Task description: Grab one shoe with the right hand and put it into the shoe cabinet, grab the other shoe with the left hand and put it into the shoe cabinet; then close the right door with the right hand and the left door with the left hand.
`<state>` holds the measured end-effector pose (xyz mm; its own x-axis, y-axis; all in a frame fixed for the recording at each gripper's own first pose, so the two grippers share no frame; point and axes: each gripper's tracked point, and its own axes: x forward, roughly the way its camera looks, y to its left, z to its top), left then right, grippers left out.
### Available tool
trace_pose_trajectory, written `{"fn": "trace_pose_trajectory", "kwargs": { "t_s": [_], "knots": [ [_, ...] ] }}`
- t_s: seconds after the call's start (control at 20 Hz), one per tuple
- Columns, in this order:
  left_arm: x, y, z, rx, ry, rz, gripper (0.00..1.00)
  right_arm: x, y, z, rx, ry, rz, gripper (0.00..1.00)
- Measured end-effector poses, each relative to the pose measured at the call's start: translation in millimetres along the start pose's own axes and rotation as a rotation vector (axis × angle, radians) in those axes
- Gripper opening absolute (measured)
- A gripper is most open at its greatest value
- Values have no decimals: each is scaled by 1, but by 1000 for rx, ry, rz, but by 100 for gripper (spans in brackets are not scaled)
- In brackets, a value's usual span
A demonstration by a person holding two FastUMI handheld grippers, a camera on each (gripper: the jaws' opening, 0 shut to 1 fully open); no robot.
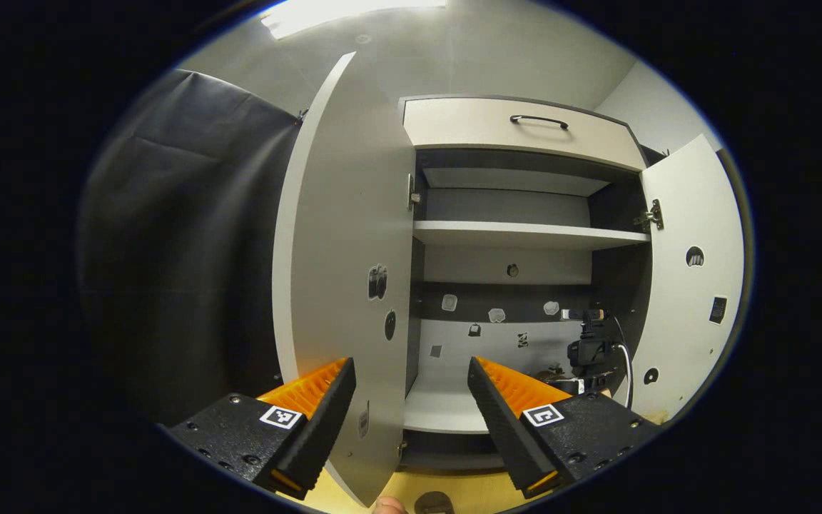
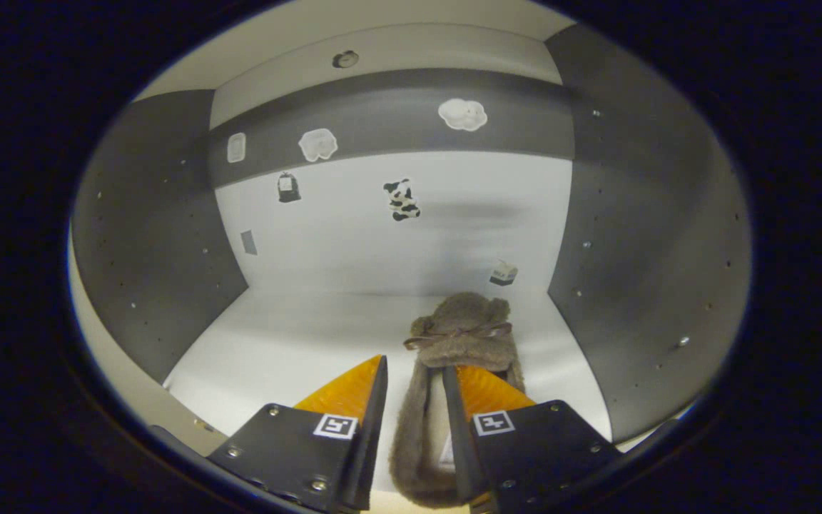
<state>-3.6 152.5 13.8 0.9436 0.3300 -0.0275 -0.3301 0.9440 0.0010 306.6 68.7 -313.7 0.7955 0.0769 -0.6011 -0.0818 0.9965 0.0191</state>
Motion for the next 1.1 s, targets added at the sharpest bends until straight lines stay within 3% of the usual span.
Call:
{"fn": "trace_pose_trajectory", "kwargs": {
  "t_s": [0.25, 0.55, 0.8, 1.1],
  "knots": [
    [-1, -20, -20, 2, 33, -46, 96, -71, 16, 26, -72, -122, 26, 45],
    [5, -41, -81, -3, 136, -95, 96, -170, 31, 61, -57, -264, 77, 41],
    [6, -53, -166, -15, 281, -135, 97, -244, 29, 85, -30, -371, 80, 44],
    [-11, -47, -306, 26, 553, -146, 98, -314, 11, 98, -50, -460, 41, 44]
  ]
}}
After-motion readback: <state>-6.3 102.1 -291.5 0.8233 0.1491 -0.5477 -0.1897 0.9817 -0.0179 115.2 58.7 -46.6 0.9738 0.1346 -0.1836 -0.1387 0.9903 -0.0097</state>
